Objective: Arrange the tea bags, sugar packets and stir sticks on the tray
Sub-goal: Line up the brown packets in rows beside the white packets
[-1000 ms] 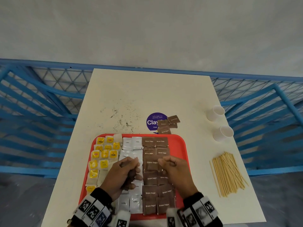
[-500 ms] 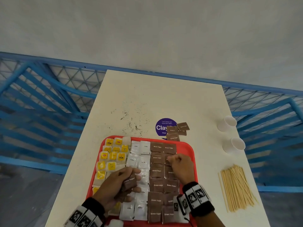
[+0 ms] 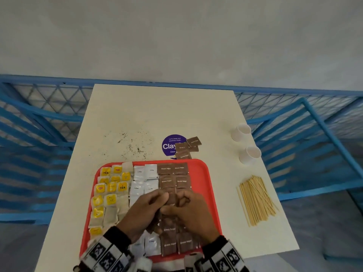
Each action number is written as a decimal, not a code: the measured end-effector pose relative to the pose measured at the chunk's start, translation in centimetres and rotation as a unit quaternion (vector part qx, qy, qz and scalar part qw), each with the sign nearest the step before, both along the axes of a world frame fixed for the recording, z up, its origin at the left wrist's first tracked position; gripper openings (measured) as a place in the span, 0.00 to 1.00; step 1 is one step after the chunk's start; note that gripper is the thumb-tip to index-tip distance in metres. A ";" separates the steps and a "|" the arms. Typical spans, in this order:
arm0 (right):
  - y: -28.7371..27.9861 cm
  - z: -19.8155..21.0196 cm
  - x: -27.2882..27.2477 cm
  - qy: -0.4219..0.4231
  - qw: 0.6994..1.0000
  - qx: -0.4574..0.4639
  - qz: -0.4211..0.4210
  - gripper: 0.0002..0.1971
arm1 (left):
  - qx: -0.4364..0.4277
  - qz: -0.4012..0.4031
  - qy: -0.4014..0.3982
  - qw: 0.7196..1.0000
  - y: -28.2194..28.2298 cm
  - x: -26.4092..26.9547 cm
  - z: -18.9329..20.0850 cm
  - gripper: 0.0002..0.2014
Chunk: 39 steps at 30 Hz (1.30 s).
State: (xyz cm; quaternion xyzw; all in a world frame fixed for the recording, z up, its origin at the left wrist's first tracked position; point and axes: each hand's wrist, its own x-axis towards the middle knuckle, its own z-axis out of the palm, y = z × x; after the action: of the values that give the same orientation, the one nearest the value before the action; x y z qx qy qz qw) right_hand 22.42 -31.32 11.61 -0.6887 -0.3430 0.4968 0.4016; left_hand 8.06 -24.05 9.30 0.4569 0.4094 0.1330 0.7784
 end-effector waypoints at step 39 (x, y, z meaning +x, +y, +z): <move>-3.1 -1.9 1.5 -0.033 0.995 0.065 0.068 0.16 | 0.087 0.055 0.010 0.995 0.3 -0.9 -0.4 0.24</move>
State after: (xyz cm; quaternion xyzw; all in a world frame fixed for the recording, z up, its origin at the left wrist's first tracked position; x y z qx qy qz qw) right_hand 23.95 -34.45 9.74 -0.6520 -0.4340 0.4764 0.3994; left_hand 7.12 -23.72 8.89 0.5009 0.4286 0.2066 0.7229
